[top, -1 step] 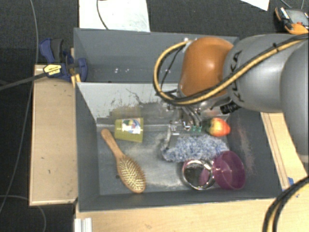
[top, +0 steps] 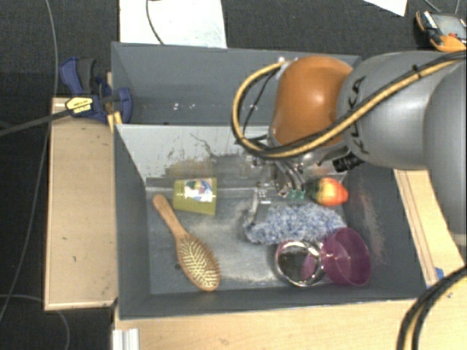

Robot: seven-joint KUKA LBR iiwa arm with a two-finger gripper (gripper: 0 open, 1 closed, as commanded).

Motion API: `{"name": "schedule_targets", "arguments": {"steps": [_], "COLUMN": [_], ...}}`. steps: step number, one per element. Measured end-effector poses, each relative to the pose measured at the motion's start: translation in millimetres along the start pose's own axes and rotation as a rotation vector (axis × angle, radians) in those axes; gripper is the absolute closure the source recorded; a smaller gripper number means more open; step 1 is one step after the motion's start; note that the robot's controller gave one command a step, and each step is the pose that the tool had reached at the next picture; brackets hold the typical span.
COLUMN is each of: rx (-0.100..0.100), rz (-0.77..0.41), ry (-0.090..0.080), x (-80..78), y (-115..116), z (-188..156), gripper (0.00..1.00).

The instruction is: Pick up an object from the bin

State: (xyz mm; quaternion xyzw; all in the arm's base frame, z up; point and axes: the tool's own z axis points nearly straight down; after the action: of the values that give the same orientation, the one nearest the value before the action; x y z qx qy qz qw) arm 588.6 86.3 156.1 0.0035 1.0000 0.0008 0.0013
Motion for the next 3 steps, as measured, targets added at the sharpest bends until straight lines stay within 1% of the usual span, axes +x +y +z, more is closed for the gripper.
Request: {"name": "schedule_targets", "arguments": {"steps": [1, 2, 3], "rx": [0.0, -0.001, -0.001], "rz": [0.155, 0.202, 0.145], "ry": [-0.001, 0.0, -0.008], "x": [10.3, 9.8, 15.6], "y": [-14.7, -17.6, -27.2], "z": [4.0, 14.9, -38.3], "gripper": [0.0, 0.0, 0.0]}}
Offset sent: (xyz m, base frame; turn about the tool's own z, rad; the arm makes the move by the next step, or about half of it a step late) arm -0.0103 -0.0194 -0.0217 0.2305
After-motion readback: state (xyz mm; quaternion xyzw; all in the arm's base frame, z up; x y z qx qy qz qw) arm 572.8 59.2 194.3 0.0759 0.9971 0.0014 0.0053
